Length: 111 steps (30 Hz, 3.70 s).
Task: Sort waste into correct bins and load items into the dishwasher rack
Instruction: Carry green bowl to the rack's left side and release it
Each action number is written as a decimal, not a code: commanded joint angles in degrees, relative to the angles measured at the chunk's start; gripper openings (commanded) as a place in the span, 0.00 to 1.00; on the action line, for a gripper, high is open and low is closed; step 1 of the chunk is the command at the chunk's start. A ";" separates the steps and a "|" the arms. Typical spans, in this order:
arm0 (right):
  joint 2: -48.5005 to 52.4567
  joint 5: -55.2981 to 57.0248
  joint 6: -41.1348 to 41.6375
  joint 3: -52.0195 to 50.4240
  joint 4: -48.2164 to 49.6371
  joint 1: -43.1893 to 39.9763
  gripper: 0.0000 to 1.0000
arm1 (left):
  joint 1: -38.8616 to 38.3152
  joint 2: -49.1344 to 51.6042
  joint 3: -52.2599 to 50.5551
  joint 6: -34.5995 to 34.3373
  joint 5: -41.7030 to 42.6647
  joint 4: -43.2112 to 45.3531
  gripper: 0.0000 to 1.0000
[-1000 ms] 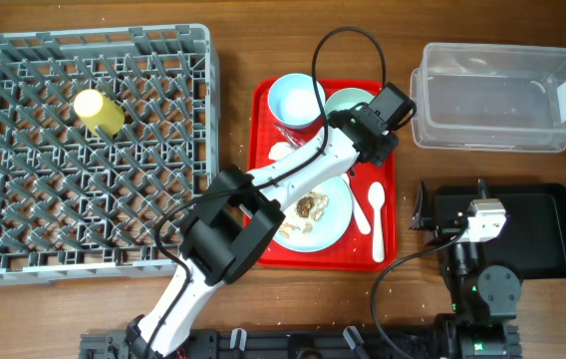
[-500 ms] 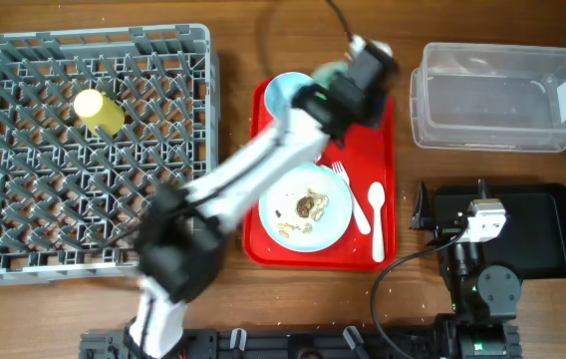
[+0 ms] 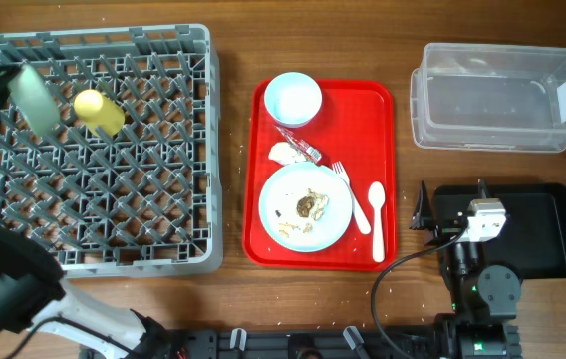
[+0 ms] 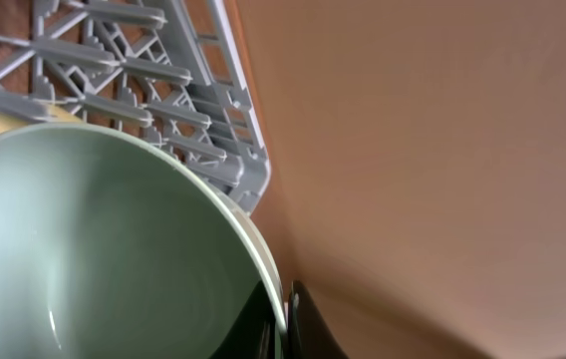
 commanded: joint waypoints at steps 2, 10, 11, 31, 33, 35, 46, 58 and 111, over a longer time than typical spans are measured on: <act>-0.31 -0.76 0.61 -0.04 0.15 0.04 1.00 | 3.58 7.85 -0.68 12.33 13.57 -9.44 0.04; -0.31 -0.76 0.59 -0.04 0.15 0.04 1.00 | 4.13 11.82 -5.86 12.20 13.44 -4.02 0.04; -0.31 -0.76 0.61 -0.07 0.15 0.04 1.00 | 4.44 11.82 -5.86 12.17 10.95 -4.55 0.04; -0.31 -0.79 0.61 -0.04 0.15 0.04 1.00 | 12.09 1.51 6.82 3.76 -49.79 -22.40 0.75; -0.31 -0.79 0.61 -0.04 0.15 0.04 1.00 | 11.80 -1.95 7.08 0.68 -53.07 -22.86 0.73; -0.31 -0.76 0.59 -0.04 0.15 0.04 1.00 | 9.27 -5.20 7.08 0.81 -53.07 -22.71 0.24; -0.31 -0.79 0.61 -0.04 0.15 0.04 1.00 | -12.11 7.54 5.77 1.62 -67.23 -18.56 0.04; -0.31 -0.76 0.61 -0.07 0.15 0.04 1.00 | -0.74 5.16 5.49 -4.57 -68.17 -24.00 0.04; -0.31 -0.76 0.61 -0.07 0.15 0.04 1.00 | -0.39 -1.75 -7.61 2.75 -56.43 -6.95 0.04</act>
